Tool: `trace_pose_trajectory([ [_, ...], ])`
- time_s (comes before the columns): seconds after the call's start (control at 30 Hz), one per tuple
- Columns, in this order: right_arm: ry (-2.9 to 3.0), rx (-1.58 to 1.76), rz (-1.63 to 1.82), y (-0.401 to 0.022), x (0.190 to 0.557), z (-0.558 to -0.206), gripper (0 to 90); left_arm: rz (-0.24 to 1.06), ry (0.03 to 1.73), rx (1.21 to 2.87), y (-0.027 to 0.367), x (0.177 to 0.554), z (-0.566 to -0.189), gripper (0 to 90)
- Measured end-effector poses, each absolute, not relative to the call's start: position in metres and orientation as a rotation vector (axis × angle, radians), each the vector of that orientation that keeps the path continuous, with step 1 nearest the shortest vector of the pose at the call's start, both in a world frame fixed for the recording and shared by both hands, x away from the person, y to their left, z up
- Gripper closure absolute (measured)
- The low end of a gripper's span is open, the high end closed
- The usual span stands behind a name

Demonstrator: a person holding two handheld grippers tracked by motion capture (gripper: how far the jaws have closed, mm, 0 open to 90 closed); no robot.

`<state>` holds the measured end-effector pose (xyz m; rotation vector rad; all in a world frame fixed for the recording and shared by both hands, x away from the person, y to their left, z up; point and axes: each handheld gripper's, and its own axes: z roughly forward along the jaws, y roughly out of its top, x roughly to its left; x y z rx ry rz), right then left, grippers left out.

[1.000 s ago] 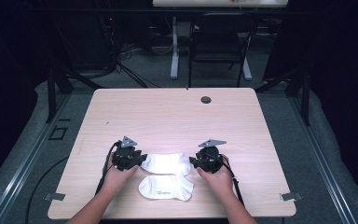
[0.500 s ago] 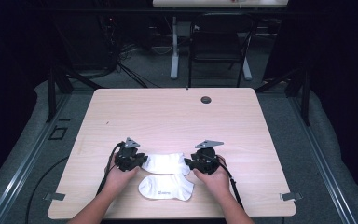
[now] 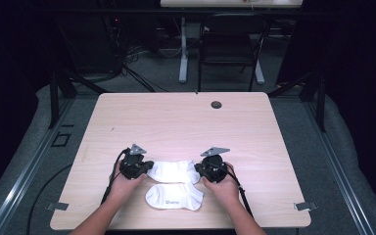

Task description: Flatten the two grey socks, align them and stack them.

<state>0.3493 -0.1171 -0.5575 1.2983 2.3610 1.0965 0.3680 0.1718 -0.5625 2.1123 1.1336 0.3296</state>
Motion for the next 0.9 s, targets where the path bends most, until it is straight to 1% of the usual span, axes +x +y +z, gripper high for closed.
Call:
trace_pose_trajectory([
  [0.3,2.316,1.230,1.147,-0.115,0.347,-0.533,86.5,0.379,1.084,2.081,0.173,0.365,-0.542,89.3],
  [0.47,2.314,1.206,1.160,-0.117,0.343,-0.523,86.6,0.376,1.066,2.069,0.173,0.361,-0.535,89.3],
  [0.67,2.323,1.186,1.189,-0.118,0.328,-0.516,86.6,0.367,1.023,2.083,0.172,0.349,-0.528,89.3],
  [0.9,2.333,1.163,1.214,-0.123,0.302,-0.513,86.6,0.345,0.991,2.086,0.177,0.328,-0.522,89.3],
])
